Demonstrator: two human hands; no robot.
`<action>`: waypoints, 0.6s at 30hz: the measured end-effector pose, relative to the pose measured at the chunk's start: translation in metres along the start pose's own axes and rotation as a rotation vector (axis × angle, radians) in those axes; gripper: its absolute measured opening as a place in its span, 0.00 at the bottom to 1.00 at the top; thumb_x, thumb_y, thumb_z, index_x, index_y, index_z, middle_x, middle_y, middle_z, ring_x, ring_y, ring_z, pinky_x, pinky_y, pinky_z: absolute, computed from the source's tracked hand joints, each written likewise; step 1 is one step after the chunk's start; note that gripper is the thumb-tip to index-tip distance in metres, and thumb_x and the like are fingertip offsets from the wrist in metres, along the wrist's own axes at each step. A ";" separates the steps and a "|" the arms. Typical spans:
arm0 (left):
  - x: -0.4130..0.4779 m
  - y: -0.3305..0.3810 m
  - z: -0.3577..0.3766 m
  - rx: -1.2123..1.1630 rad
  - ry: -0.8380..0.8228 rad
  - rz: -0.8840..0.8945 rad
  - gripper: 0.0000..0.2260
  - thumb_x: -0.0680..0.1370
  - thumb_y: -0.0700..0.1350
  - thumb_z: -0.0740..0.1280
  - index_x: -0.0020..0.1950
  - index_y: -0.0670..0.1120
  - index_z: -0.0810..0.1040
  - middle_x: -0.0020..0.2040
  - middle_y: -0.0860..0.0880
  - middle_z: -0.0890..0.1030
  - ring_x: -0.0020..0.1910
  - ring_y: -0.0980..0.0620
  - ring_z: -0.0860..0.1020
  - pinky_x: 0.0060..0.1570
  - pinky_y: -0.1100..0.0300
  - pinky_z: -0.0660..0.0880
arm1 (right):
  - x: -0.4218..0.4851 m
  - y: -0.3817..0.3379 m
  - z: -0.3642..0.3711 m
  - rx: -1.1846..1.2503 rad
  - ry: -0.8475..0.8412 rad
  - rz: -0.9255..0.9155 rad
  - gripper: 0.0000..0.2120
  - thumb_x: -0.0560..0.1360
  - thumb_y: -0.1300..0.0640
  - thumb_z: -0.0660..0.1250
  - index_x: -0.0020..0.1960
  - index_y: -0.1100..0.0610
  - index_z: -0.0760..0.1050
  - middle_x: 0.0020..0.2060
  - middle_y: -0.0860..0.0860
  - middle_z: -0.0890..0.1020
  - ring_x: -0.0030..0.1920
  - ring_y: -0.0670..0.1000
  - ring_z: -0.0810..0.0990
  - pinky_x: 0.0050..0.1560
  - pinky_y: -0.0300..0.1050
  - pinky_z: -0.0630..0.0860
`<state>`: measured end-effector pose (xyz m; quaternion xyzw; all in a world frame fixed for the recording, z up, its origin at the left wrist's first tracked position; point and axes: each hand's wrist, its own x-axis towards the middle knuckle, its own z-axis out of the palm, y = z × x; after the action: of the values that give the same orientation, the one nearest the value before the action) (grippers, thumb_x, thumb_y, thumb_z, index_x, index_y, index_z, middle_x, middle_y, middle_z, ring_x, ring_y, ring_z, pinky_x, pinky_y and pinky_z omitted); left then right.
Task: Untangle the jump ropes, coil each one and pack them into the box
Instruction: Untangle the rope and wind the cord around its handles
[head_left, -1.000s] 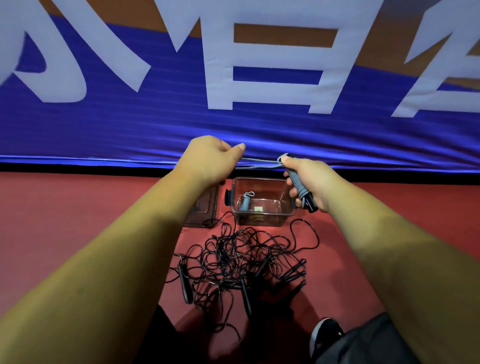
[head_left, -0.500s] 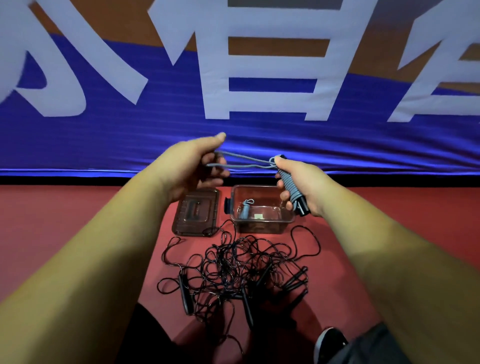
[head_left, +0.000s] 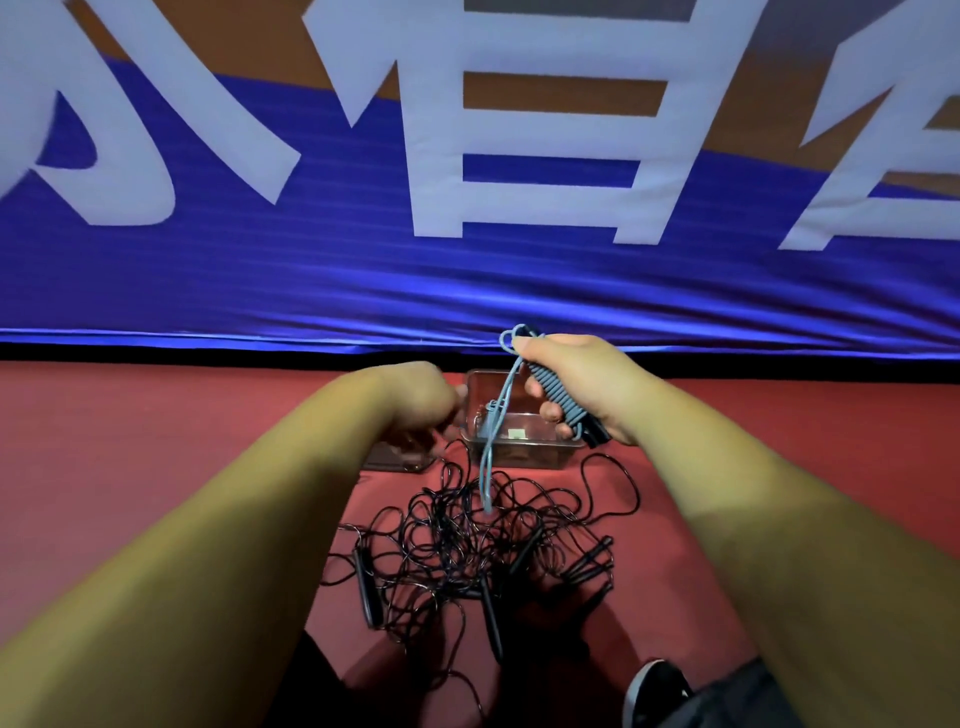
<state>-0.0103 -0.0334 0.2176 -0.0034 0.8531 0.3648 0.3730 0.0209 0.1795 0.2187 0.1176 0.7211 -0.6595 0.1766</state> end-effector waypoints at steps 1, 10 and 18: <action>0.003 0.003 0.002 -0.061 0.034 0.071 0.15 0.88 0.48 0.56 0.54 0.41 0.78 0.42 0.44 0.79 0.34 0.49 0.77 0.37 0.56 0.75 | -0.001 0.000 0.002 -0.004 -0.005 -0.006 0.13 0.81 0.44 0.71 0.53 0.54 0.78 0.36 0.52 0.77 0.27 0.51 0.70 0.30 0.42 0.68; 0.008 0.012 0.019 -0.468 -0.290 0.242 0.15 0.89 0.46 0.54 0.59 0.45 0.80 0.50 0.46 0.86 0.52 0.47 0.85 0.48 0.57 0.77 | 0.001 0.000 0.000 -0.076 0.077 -0.058 0.16 0.80 0.42 0.71 0.43 0.53 0.76 0.33 0.52 0.77 0.26 0.51 0.71 0.30 0.43 0.70; 0.012 0.006 0.013 -0.418 -0.262 0.306 0.06 0.83 0.40 0.67 0.57 0.40 0.83 0.43 0.46 0.83 0.37 0.53 0.79 0.34 0.62 0.79 | -0.007 -0.005 -0.007 -0.065 -0.006 -0.019 0.17 0.80 0.42 0.71 0.47 0.56 0.78 0.36 0.55 0.77 0.27 0.52 0.71 0.29 0.41 0.69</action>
<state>-0.0122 -0.0179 0.2076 0.0957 0.6944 0.5822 0.4120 0.0247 0.1863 0.2271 0.1030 0.7427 -0.6378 0.1762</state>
